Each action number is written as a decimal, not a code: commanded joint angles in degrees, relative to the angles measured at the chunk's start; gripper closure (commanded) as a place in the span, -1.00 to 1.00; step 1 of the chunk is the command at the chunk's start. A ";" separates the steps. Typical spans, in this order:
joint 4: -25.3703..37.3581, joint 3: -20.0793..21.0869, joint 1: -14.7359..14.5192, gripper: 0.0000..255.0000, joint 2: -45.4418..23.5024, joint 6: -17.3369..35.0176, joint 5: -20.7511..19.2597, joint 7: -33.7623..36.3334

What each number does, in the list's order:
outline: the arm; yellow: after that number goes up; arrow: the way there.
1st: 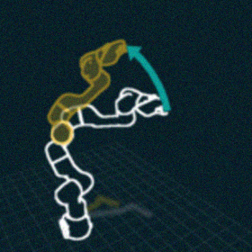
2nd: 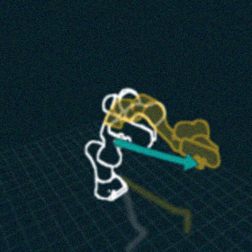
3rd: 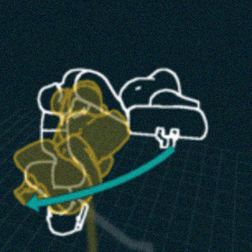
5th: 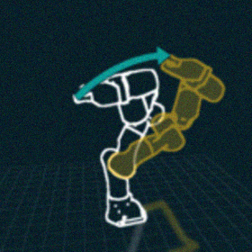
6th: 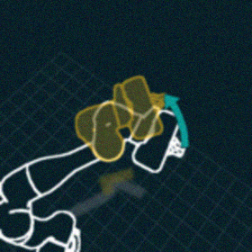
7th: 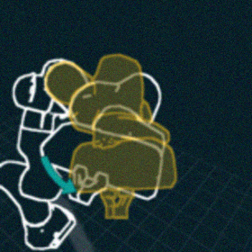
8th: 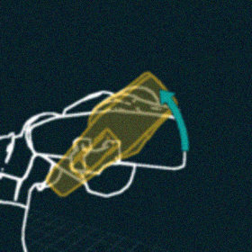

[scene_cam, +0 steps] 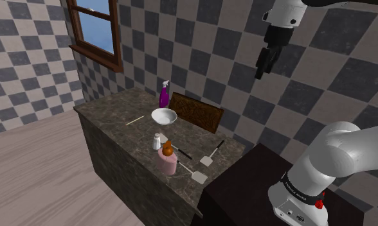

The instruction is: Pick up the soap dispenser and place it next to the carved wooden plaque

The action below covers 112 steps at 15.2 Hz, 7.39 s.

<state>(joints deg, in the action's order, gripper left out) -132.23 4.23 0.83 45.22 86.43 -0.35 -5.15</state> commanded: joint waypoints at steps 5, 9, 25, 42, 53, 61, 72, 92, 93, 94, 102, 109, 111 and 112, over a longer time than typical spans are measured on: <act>-5.28 2.44 -0.79 -1.00 -1.97 7.12 1.57 2.46; -9.46 4.99 -1.61 -1.00 -5.36 14.57 2.96 4.93; -13.49 16.08 -2.35 -1.00 -33.00 45.46 2.00 17.31; 4.95 12.96 -10.07 -1.00 -73.45 63.19 -21.58 40.72; 6.32 10.03 -12.08 -1.00 -78.91 67.28 -24.61 42.90; 6.32 10.04 -12.07 1.00 -78.89 67.27 -24.60 42.89; 5.04 11.96 -10.59 1.00 -75.11 64.76 -22.69 41.40; 3.12 18.38 -5.93 1.00 -60.85 53.30 -13.13 34.30; 3.17 18.60 -5.78 1.00 -60.18 52.66 -12.64 33.94; 3.23 18.80 -5.64 1.00 -59.53 52.02 -12.16 33.58; 4.19 20.02 -4.80 1.00 -54.58 46.71 -8.58 30.93; 5.74 20.54 -4.40 1.00 -50.76 41.82 -5.99 28.96; 6.29 20.62 -4.32 1.00 -49.77 40.39 -5.36 28.47; 6.59 20.65 -4.29 1.00 -49.29 39.67 -5.06 28.23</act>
<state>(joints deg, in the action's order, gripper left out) -125.90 24.83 -3.48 -4.60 126.83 -5.74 23.29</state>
